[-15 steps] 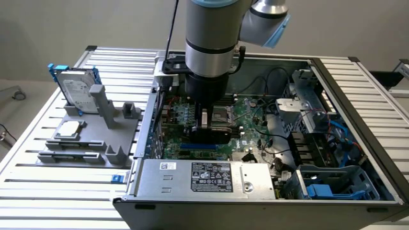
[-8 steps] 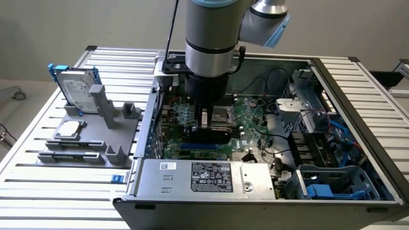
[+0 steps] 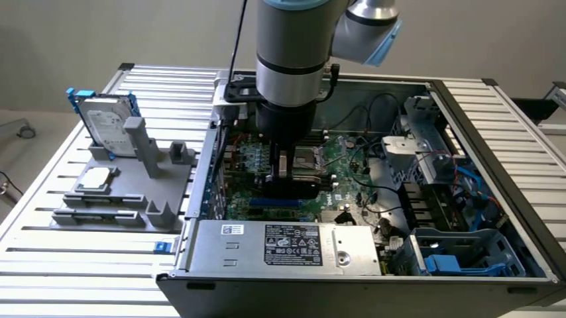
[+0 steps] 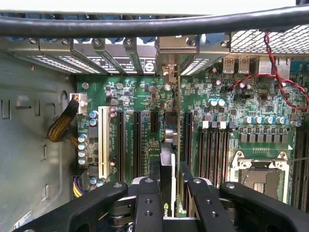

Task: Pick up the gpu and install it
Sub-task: 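Insert the gpu into the slot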

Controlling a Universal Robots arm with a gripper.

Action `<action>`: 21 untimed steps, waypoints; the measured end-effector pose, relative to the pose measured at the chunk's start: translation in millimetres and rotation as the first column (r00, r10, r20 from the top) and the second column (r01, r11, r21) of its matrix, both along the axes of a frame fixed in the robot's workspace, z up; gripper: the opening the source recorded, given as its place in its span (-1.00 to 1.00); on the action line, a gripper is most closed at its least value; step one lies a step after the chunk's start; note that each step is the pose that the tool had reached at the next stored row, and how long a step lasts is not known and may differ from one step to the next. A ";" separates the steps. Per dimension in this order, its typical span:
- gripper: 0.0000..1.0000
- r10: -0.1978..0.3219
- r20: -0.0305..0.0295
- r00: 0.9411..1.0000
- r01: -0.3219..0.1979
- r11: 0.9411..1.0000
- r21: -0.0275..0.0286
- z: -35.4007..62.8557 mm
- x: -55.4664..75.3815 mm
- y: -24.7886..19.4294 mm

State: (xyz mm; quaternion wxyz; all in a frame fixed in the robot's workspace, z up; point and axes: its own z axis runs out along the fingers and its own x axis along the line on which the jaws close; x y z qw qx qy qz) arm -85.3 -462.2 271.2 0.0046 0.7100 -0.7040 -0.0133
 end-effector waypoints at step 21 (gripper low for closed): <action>-0.47 -0.023 0.007 1.000 0.023 1.000 0.004 -0.8 -2.8 -0.7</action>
